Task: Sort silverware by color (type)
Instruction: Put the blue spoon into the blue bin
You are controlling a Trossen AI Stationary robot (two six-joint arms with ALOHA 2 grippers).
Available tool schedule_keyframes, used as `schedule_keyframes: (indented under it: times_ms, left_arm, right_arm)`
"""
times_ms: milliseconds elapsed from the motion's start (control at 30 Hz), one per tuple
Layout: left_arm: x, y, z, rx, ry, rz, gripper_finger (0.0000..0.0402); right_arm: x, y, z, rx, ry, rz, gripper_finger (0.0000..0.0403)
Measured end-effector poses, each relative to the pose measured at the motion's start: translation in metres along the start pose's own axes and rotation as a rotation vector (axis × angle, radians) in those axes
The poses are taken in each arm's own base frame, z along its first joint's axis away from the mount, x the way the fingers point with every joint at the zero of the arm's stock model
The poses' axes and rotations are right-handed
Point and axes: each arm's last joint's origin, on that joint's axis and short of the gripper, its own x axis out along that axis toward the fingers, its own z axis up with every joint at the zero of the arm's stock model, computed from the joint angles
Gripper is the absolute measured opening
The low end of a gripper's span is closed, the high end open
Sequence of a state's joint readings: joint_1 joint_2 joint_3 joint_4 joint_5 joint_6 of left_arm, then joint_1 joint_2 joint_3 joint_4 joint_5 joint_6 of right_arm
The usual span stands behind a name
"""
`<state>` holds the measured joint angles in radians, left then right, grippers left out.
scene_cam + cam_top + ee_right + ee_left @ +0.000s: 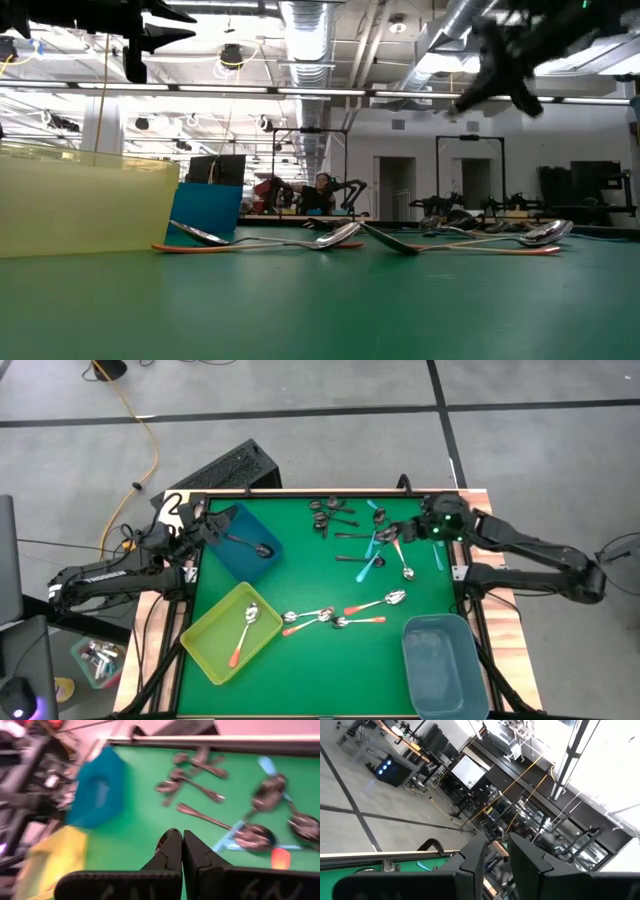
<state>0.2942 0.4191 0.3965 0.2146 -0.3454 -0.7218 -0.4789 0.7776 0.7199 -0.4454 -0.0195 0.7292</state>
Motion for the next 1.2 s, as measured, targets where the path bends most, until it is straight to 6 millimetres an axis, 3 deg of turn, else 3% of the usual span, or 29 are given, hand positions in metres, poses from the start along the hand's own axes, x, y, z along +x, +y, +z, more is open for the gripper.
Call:
schedule_keyframes:
  times_ms: [133, 300, 467, 933, 1200]
  left_arm:
    - [0.000, 0.000, 0.000, 0.001, 0.000, 0.000, 0.0069]
    - [0.000, 0.000, 0.000, 0.001, 0.000, 0.000, 0.0069]
    - [0.000, 0.001, -0.001, 0.006, 0.008, 0.007, 0.0069]
    - [0.000, 0.006, -0.006, 0.053, 0.051, 0.066, 0.0069]
    - [-0.001, 0.009, -0.007, 0.066, 0.049, 0.112, 0.0069]
  right_arm:
    - [-0.025, 0.025, 0.016, -0.055, 0.044, 0.056, 0.0008]
    - [-0.057, 0.048, 0.031, -0.137, 0.157, -0.004, 0.0008]
    - [-0.080, 0.058, 0.031, -0.166, 0.305, -0.073, 0.0008]
    - [-0.117, 0.079, -0.022, -0.172, 0.601, 0.047, 0.0008]
    - [-0.116, 0.095, -0.080, -0.388, 0.695, 0.011, 0.0008]
